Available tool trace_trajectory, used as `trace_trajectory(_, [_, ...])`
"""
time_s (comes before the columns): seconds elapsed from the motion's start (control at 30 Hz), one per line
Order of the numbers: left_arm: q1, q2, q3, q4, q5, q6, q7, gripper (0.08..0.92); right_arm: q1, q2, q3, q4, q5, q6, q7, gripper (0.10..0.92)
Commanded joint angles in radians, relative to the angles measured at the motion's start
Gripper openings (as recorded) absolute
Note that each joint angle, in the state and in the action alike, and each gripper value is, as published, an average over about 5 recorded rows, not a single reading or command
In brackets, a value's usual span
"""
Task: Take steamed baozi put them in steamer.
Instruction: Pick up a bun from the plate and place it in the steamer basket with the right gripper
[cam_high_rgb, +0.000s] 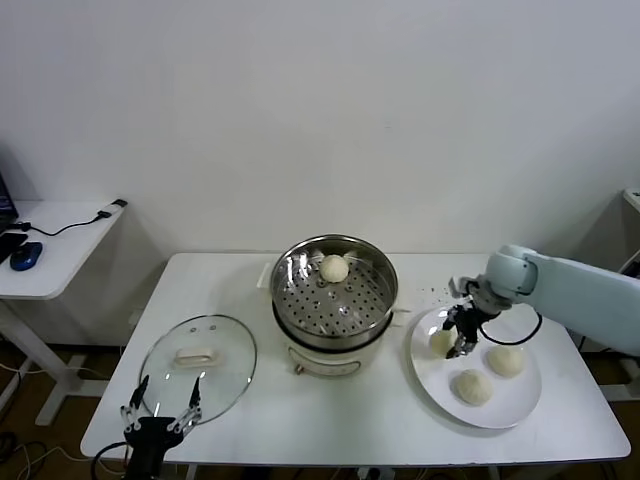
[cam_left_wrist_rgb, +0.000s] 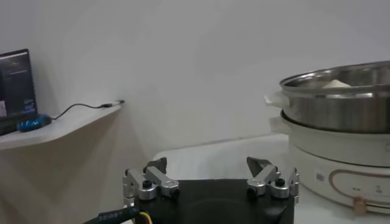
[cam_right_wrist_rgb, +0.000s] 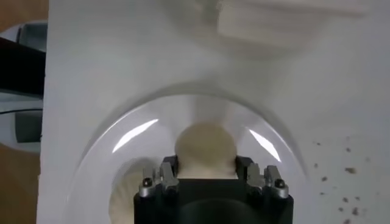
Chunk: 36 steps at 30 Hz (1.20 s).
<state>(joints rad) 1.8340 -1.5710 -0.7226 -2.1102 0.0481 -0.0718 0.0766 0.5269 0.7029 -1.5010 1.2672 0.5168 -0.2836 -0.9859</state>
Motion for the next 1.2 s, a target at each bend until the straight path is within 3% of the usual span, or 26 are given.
trace_trajectory(0.03, [0.002,0.004,0.003,-0.004,0.001,0.0,0.001,0.823,0.545,0.091,-0.363,-0.003,0.271,0.07,-0.06,0.611])
trace_trajectory(0.27, [0.001,0.01,0.016,-0.001,0.0,-0.005,0.003,0.823,0.591,0.243,-0.335,-0.01,0.417,0.024,-0.032,0.619])
trace_trajectory(0.7, [-0.035,0.014,0.013,-0.026,-0.01,0.01,0.011,0.823,0.312,0.64,-0.151,-0.171,0.445,-0.055,0.069,0.619])
trace_trajectory(1.2, [-0.046,0.022,0.002,-0.007,-0.015,0.009,0.012,0.823,0.119,0.776,-0.159,-0.269,0.415,-0.073,0.102,0.619])
